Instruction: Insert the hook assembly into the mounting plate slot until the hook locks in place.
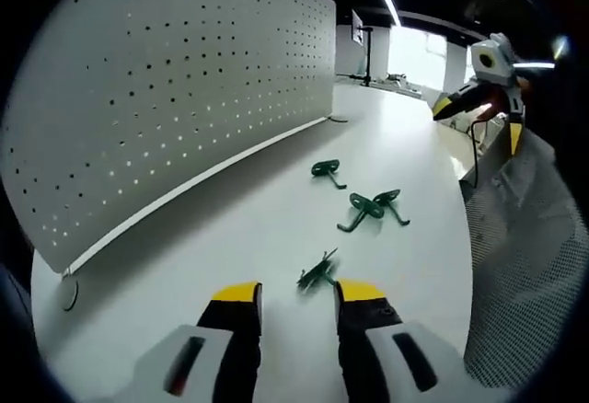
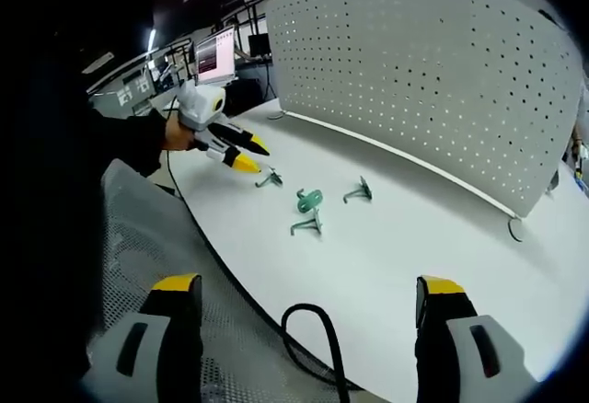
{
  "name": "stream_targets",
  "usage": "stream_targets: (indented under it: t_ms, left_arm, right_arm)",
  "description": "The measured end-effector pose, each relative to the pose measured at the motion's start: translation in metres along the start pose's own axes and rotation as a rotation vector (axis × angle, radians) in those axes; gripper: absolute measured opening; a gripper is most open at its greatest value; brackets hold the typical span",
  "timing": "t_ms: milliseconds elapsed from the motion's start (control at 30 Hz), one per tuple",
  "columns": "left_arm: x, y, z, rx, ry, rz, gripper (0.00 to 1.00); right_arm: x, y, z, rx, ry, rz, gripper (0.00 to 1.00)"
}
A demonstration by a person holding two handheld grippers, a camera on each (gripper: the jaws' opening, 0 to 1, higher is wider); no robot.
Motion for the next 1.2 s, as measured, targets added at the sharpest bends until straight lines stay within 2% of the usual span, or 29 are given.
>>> stream_targets:
  t_ms: [567, 933, 1200]
  left_arm:
    - [-0.005, 0.003, -0.016, -0.035, 0.019, -0.069, 0.22]
    - [-0.005, -0.002, -0.025, -0.062, 0.026, -0.129, 0.15]
    - [-0.001, -0.003, -0.028, -0.068, 0.009, -0.15, 0.09]
  right_arm:
    - [0.0, -0.001, -0.004, -0.003, 0.006, -0.013, 0.93]
    - [-0.002, 0.0, -0.004, -0.007, 0.005, -0.023, 0.93]
    - [-0.003, 0.0, -0.003, -0.013, 0.001, -0.03, 0.93]
Point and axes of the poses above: the point that each gripper's makers call its tool centre point, and the gripper's own axes: z roughly backward along the fingers, y roughly to its left, x roughly out of its top, the point moved 6 cm from there along z, roughly backward along the fingers, and after that the axes turned 10 degrees about -z, right-handed, at the moved point
